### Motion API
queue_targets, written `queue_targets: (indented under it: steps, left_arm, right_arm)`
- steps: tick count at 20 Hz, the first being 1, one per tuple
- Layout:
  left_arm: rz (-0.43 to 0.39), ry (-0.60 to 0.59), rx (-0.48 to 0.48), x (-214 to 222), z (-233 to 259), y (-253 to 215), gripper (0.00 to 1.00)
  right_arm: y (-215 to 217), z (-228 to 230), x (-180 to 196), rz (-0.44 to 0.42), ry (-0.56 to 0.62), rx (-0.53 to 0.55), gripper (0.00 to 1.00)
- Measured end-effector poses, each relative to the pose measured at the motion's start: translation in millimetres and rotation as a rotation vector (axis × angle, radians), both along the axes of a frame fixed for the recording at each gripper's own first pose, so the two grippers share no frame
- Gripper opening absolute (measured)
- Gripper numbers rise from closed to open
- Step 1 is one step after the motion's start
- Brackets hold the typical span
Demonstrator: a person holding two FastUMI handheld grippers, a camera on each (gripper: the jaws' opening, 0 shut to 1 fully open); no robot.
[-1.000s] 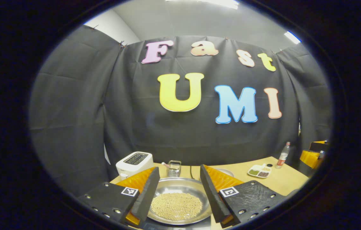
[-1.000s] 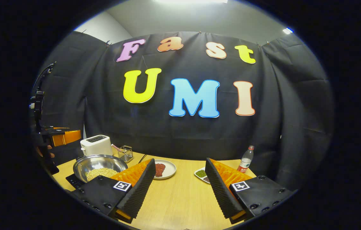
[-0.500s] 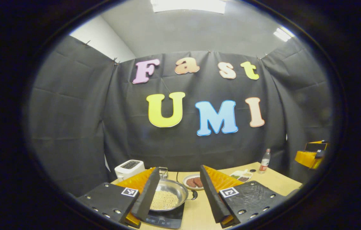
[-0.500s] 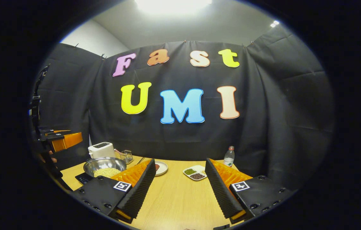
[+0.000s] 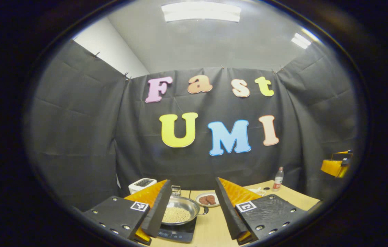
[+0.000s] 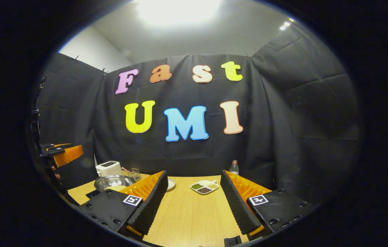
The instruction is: First push the handle of the pot to place it horizontally, then grasp the pot with both hands and set it on the induction cooktop.
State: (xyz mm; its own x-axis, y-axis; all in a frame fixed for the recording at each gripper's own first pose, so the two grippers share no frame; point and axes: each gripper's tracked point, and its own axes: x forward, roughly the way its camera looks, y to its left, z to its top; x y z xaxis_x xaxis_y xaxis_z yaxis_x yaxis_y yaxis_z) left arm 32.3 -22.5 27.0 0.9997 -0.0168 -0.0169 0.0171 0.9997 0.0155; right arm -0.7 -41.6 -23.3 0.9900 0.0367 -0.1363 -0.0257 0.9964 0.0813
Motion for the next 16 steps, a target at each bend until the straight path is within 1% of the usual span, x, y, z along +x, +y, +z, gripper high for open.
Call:
queue_targets:
  steps: [1, 3, 4, 5, 6, 7, 8, 10, 11, 12, 13, 15, 16]
  left_arm:
    - [-0.006, -0.001, 0.006, -8, 1, 3, 0.74]
    - [-0.011, -0.01, 0.013, -22, 7, 14, 0.74]
    - [-0.014, -0.01, 0.01, -30, 10, 19, 0.77]
    - [-0.016, -0.012, 0.003, -38, 12, 22, 0.74]
    - [-0.016, -0.014, -0.002, -46, 14, 27, 0.77]
    - [-0.014, -0.01, -0.006, -53, 11, 32, 0.77]
    - [-0.014, -0.007, -0.011, -59, 10, 37, 0.73]
    - [-0.007, -0.005, -0.015, -69, 11, 46, 0.74]
    - [-0.001, -0.003, -0.017, -74, 10, 50, 0.77]
    - [0.0, -0.006, -0.02, -77, 10, 53, 0.74]
    - [0.004, -0.008, -0.021, -79, 12, 55, 0.74]
    - [0.005, -0.008, -0.023, -84, 12, 59, 0.74]
    - [0.007, -0.006, -0.021, -86, 11, 61, 0.73]
  right_arm:
    - [1, 3, -7, -0.009, -0.007, -0.005, 0.97]
    - [2, 10, -21, -0.026, -0.019, -0.02, 0.97]
    - [2, 14, -28, -0.029, -0.027, -0.022, 0.94]
    - [6, 18, -36, -0.031, -0.037, -0.022, 0.94]
    - [6, 21, -43, -0.038, -0.045, -0.024, 0.94]
    - [6, 23, -50, -0.045, -0.049, -0.028, 0.97]
    - [6, 27, -55, -0.049, -0.056, -0.031, 0.97]
    - [6, 35, -65, -0.062, -0.075, -0.043, 0.96]
    - [8, 37, -69, -0.064, -0.081, -0.046, 0.96]
    - [9, 40, -73, -0.064, -0.087, -0.046, 0.94]
    - [11, 41, -76, -0.066, -0.089, -0.047, 0.96]
    - [13, 44, -79, -0.069, -0.094, -0.048, 0.96]
    - [14, 46, -81, -0.069, -0.098, -0.048, 0.94]
